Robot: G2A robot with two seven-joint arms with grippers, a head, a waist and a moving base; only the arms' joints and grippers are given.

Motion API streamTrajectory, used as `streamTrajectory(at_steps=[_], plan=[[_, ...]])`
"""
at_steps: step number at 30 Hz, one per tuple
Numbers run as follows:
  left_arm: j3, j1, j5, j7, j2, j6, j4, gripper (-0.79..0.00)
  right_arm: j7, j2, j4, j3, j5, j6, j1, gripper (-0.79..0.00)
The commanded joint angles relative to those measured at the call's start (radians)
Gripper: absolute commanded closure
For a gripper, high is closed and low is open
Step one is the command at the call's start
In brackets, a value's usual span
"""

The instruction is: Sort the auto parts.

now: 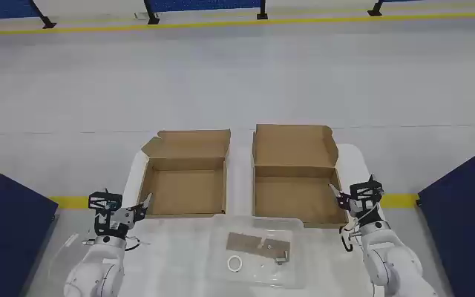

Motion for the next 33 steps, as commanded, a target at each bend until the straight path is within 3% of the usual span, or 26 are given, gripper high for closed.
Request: streamTrajectory(at_steps=[1, 29, 33], plan=[[0.0, 0.0, 0.0, 0.0, 0.0, 0.0, 0.0, -0.785, 0.0, 0.0, 0.0, 0.0, 0.0, 0.0, 0.0, -0.784], [0.0, 0.0, 0.0, 0.0, 0.0, 0.0, 0.0, -0.784, 0.0, 0.0, 0.0, 0.0, 0.0, 0.0, 0.0, -0.785], [0.0, 0.0, 0.0, 0.0, 0.0, 0.0, 0.0, -0.785, -0.008, 0.008, -0.039, 0.009, -0.113, -0.061, 0.001, -0.785]])
